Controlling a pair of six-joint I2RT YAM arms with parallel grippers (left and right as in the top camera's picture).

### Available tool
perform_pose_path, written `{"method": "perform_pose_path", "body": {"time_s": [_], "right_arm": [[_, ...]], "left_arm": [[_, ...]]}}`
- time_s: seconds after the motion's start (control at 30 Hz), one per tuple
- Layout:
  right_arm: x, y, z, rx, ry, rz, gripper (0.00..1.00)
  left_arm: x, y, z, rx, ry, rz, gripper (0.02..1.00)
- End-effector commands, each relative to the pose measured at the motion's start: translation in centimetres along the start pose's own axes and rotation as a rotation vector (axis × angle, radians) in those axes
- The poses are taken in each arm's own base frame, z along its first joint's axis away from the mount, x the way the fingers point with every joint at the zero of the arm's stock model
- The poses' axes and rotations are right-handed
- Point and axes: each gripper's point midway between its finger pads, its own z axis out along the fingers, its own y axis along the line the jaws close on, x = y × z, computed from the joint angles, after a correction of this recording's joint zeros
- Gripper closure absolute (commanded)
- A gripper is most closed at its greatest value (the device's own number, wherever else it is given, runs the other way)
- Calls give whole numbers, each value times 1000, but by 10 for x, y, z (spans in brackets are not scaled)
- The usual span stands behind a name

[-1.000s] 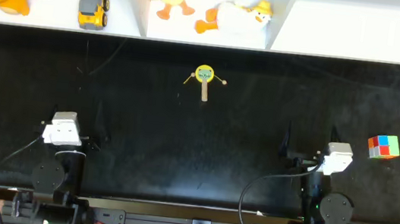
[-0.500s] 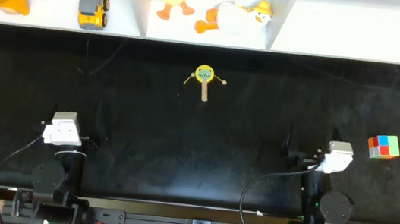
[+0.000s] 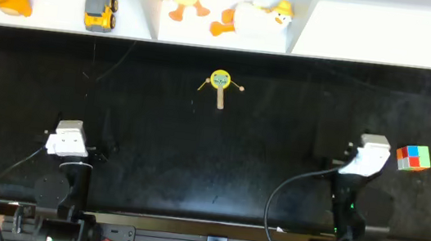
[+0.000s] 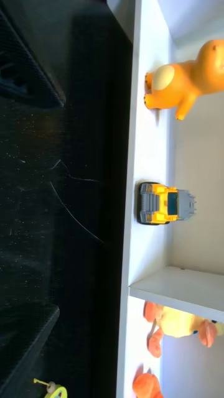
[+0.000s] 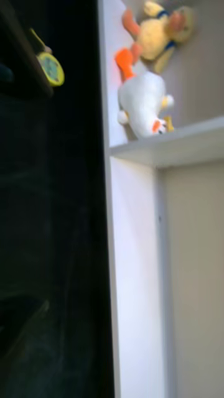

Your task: Store Toys

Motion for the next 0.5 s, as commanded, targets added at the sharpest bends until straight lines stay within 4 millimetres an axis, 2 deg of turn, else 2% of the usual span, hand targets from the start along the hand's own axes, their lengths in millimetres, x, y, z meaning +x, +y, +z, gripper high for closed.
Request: {"method": "perform_pose_path", "body": {"time_s": [0.03,0.3,0.5], "right_arm": [[-22,8,-3,17,30,-28,7],[-21,30,-3,35,179,-66,5],[-13,64,-1,-26,256,-60,5]], "left_arm": [[-2,1,-1,-8,-10,22,20],[-2,1,-1,-8,-10,22,20],[-2,1,-1,-8,-10,22,20]]}}
